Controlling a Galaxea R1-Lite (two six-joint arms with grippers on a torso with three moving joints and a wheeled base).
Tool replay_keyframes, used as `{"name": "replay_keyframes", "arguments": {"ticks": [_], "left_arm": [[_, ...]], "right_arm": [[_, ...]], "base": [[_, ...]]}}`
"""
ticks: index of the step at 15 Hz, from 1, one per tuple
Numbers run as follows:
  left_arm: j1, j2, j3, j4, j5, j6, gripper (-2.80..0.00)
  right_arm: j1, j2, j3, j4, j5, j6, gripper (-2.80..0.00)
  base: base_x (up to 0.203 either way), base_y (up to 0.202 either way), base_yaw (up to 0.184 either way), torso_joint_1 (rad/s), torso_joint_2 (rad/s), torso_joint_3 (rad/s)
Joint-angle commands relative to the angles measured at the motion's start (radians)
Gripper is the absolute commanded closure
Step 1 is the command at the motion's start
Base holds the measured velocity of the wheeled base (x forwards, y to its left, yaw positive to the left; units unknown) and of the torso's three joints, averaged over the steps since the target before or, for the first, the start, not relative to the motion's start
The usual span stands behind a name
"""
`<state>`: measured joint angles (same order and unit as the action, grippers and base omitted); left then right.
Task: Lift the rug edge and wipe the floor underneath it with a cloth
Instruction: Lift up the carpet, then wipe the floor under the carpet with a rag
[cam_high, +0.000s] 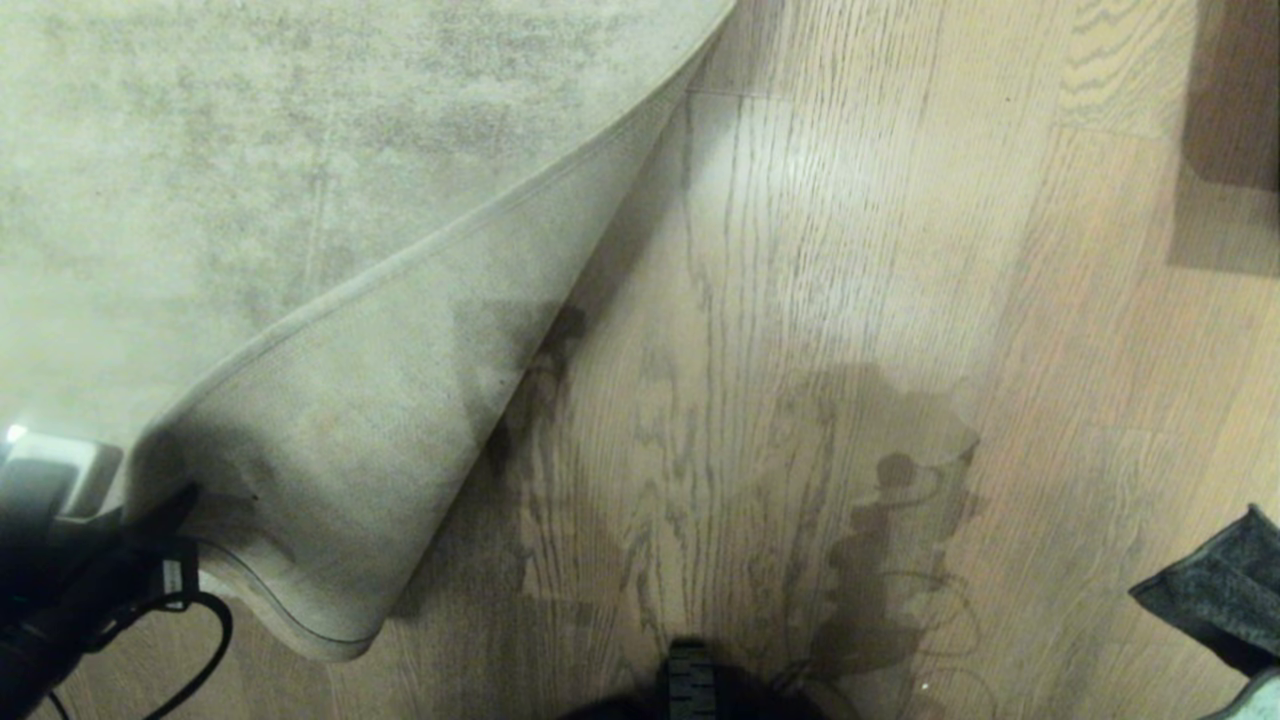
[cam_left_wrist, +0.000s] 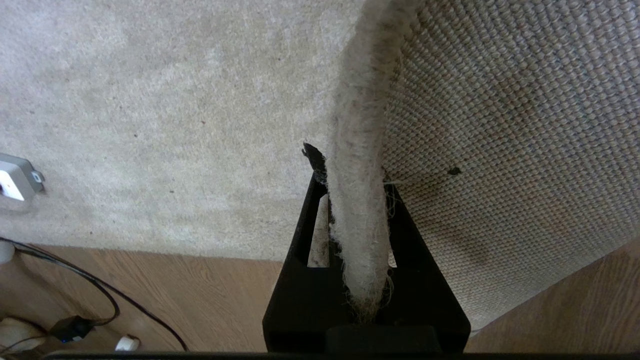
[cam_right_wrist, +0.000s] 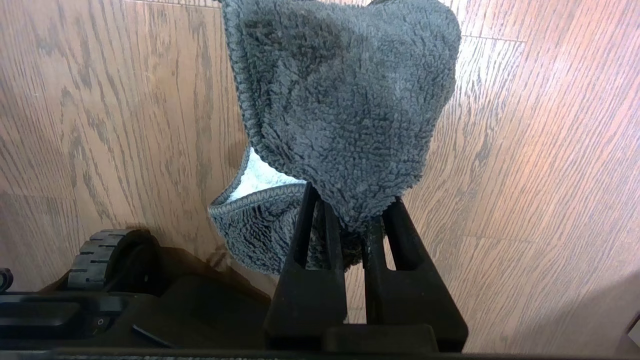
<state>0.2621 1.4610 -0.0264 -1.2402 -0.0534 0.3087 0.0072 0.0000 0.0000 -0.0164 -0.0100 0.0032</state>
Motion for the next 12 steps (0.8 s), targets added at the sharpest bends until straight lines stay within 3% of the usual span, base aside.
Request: {"name": "replay_keyframes", "arguments": {"ticks": [1, 12], "left_arm": [[0.0, 0.012, 0.003, -0.007, 0.0, 0.001, 0.0], [0.002, 0.026, 0.015, -0.007, 0.003, 0.001, 0.0]], "right_arm": [[0.0, 0.0, 0.0, 0.0, 0.0, 0.001, 0.0], [0.0, 0.0, 0.0, -0.002, 0.002, -0.029, 0.0]], "base": [[0.0, 0.0, 0.0, 0.0, 0.0, 0.0], [0.0, 0.0, 0.0, 0.0, 0.0, 0.0]]}}
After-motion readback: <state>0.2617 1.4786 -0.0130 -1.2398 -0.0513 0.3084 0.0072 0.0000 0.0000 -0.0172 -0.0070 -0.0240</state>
